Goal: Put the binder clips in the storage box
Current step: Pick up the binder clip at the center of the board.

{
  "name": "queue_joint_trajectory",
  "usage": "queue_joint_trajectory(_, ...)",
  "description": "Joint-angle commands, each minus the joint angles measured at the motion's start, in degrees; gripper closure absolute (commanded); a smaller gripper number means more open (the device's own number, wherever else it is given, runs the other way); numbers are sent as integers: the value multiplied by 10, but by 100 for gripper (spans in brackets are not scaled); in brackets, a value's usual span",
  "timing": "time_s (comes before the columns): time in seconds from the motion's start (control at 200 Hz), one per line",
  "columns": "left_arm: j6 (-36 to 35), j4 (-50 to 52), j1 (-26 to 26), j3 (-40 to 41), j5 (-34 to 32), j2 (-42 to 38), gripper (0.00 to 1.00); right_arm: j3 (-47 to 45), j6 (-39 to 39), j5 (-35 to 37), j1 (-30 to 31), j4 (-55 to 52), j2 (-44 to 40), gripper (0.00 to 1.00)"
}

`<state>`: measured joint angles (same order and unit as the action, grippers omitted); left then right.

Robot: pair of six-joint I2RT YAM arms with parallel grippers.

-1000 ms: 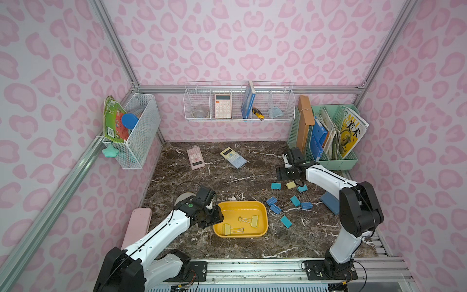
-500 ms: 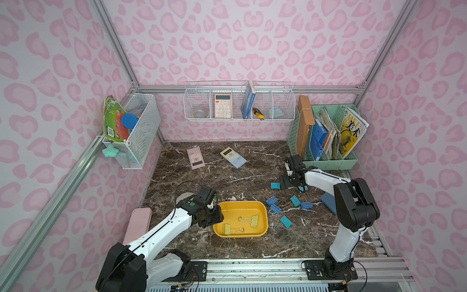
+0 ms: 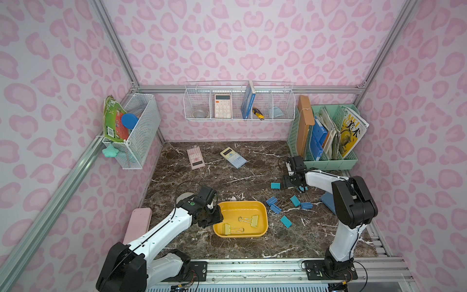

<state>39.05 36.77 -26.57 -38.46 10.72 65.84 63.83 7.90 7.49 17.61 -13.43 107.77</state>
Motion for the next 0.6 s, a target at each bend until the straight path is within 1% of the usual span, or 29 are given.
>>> queue_joint_trajectory(0.0,-1,5,0,-5,-5,1,51,-4,4,-1,-3,-24,5,34)
queue_joint_trajectory(0.065,-1,5,0,-5,-5,0,51,-5,10,-1,-2,-28,2,38)
queue_joint_trajectory(0.3,1,8,0,-4,-11,-5,51,-18,23,-1,-4,-36,-8,39)
queue_joint_trajectory(0.525,1,8,0,-5,-11,-4,51,-32,29,-7,-5,-36,-23,29)
queue_joint_trajectory(0.595,1,8,0,-5,-12,-5,51,-38,26,-12,-6,-34,-27,28)
